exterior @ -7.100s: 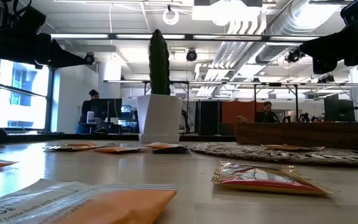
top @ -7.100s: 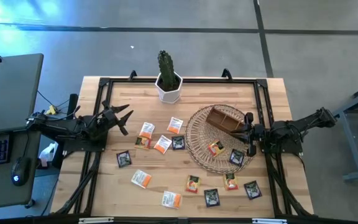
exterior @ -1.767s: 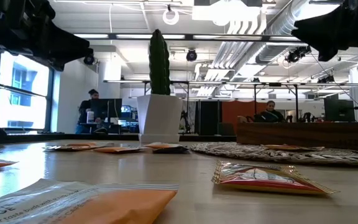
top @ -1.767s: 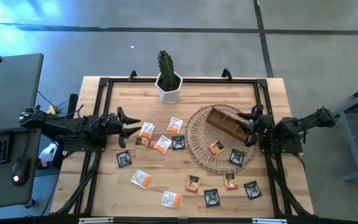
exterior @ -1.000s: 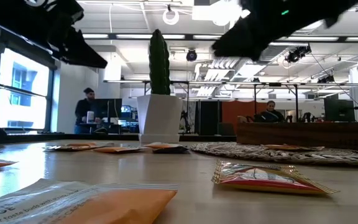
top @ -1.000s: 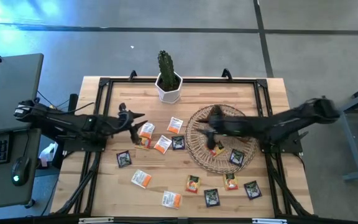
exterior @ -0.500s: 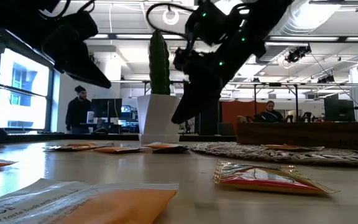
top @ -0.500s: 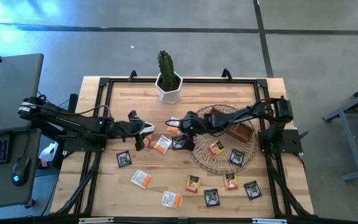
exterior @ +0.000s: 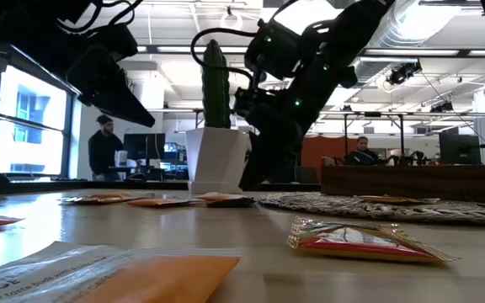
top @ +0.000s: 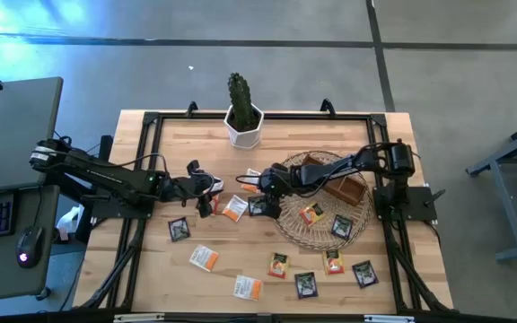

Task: Pick & Place Tea
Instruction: Put the purple tea bag into the left section of the wooden organizer

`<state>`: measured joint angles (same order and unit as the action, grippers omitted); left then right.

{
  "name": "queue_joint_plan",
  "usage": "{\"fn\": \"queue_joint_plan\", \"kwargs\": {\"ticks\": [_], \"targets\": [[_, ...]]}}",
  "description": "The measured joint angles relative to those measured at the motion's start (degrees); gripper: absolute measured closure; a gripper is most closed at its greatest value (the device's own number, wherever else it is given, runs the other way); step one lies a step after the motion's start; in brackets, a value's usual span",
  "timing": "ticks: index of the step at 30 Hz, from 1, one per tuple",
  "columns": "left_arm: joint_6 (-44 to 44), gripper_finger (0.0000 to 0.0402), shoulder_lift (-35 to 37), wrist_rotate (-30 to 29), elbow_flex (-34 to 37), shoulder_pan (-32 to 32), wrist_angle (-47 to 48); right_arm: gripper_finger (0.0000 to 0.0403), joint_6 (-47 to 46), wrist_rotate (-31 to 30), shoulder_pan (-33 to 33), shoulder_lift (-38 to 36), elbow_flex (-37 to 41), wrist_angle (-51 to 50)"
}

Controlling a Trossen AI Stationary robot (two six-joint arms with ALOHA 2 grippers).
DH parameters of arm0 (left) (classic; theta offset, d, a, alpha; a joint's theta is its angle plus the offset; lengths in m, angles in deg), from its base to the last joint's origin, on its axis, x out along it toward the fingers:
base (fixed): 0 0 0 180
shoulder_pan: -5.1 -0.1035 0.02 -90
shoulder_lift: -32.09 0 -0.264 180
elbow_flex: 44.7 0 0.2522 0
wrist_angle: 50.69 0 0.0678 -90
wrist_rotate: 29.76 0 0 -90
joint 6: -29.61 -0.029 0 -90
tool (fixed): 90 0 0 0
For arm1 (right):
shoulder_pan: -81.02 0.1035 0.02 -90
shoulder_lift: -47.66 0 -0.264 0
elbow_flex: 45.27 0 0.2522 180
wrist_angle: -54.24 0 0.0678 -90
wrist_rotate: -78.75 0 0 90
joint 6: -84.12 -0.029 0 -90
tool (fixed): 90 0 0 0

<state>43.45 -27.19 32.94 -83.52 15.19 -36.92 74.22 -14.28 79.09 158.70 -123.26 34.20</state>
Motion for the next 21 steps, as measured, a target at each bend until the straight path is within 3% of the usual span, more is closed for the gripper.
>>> {"fn": "queue_joint_plan", "kwargs": {"ticks": [13, 21], "targets": [[0.0, 0.0252, 0.0, 0.2, 0.0, 0.0, 0.1, 0.0222, 4.0, 1.1, 0.1, 0.0, 8.2, 13.0], [0.0, 0.0252, 0.0, -1.4, 0.0, 0.0, 0.1, 0.0222, 5.4, 0.6, 0.1, 0.0, 8.8, 14.1]]}}
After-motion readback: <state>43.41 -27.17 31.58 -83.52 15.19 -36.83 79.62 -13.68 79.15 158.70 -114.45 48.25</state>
